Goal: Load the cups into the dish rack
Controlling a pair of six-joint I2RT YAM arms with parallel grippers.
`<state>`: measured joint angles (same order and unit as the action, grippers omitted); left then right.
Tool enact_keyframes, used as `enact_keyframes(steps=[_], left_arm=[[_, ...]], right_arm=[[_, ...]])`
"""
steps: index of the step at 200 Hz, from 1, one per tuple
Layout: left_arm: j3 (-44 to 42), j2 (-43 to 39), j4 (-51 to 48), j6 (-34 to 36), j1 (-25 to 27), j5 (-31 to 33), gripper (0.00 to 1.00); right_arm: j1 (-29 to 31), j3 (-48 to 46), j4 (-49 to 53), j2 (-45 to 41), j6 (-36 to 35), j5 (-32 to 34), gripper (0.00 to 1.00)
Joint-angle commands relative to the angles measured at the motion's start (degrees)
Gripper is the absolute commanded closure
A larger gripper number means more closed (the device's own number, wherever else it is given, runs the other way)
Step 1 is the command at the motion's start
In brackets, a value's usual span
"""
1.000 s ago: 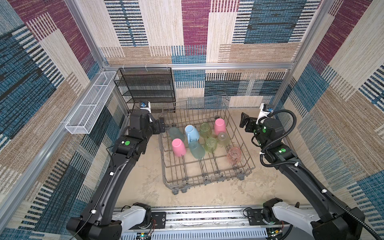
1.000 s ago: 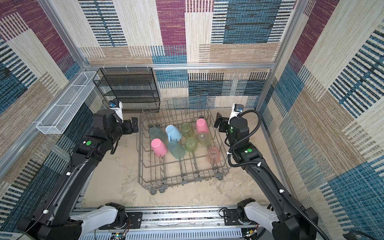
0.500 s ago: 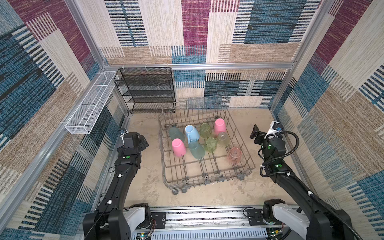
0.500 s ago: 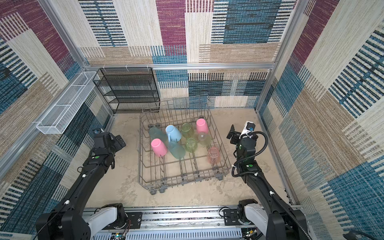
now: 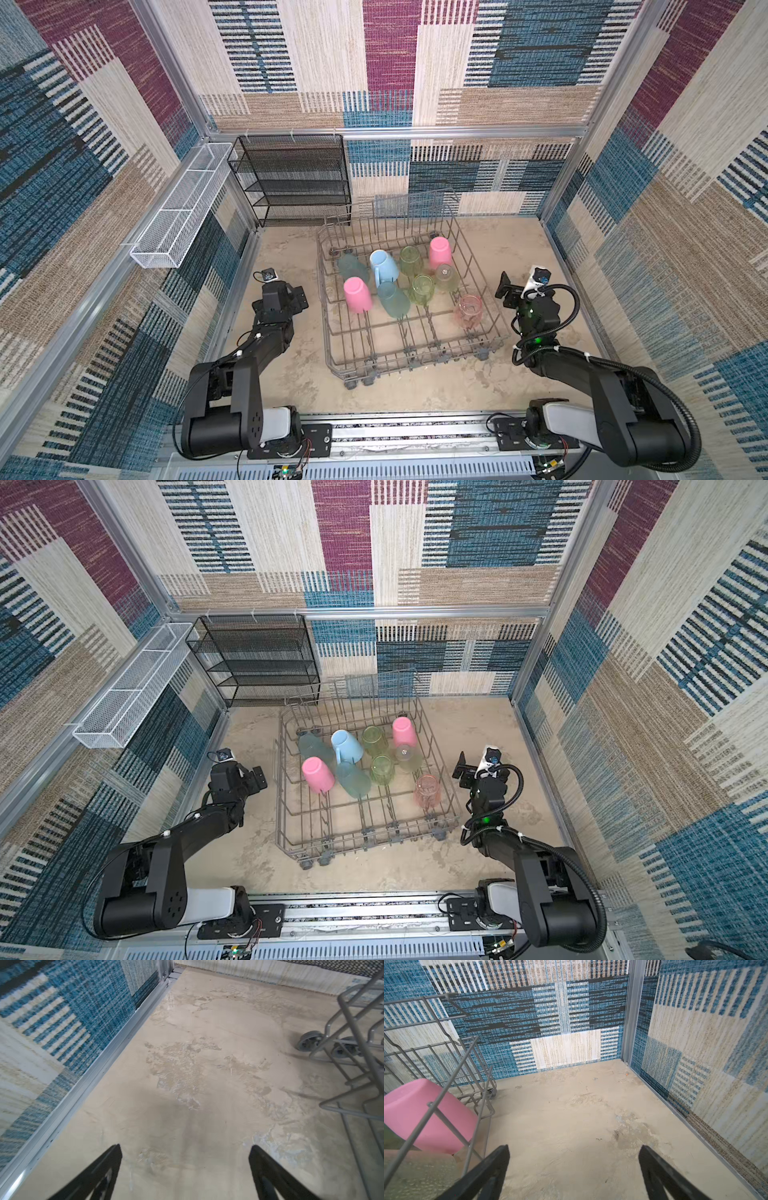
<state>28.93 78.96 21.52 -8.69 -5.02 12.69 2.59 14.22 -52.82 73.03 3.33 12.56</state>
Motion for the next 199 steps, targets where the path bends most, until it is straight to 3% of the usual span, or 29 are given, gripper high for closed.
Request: enact_keyframes(steps=[1, 24, 67, 78, 105, 199], left_arm=[[-1.4, 1.8, 10.7, 3.9, 0.1, -6.1, 0.01], [-2.8, 1.9, 12.7, 4.1, 0.2, -9.3, 0.01], [-9.3, 9.2, 34.6, 9.8, 5.3, -7.5, 0.01], [-7.9, 8.1, 29.9, 8.8, 5.4, -5.7, 0.01], [-5.0, 8.9, 25.3, 6.2, 4.4, -2.8, 0.01], [-5.8, 9.1, 27.4, 6.9, 4.4, -3.5, 0.01]], right_arm=[[0.0, -1.2, -9.6, 2.8, -2.8, 0.8, 0.0], [-0.1, -2.5, -15.4, 7.8, -3.6, -1.1, 0.0], [0.0, -5.3, -28.9, 16.1, -5.2, -3.6, 0.0], [-0.4, -3.2, -22.0, 14.7, -3.8, -2.9, 0.0], [-2.1, -2.6, -22.2, 15.5, -3.0, -5.9, 0.0], [-2.1, -2.9, -22.1, 14.8, -3.1, -6.3, 0.0]])
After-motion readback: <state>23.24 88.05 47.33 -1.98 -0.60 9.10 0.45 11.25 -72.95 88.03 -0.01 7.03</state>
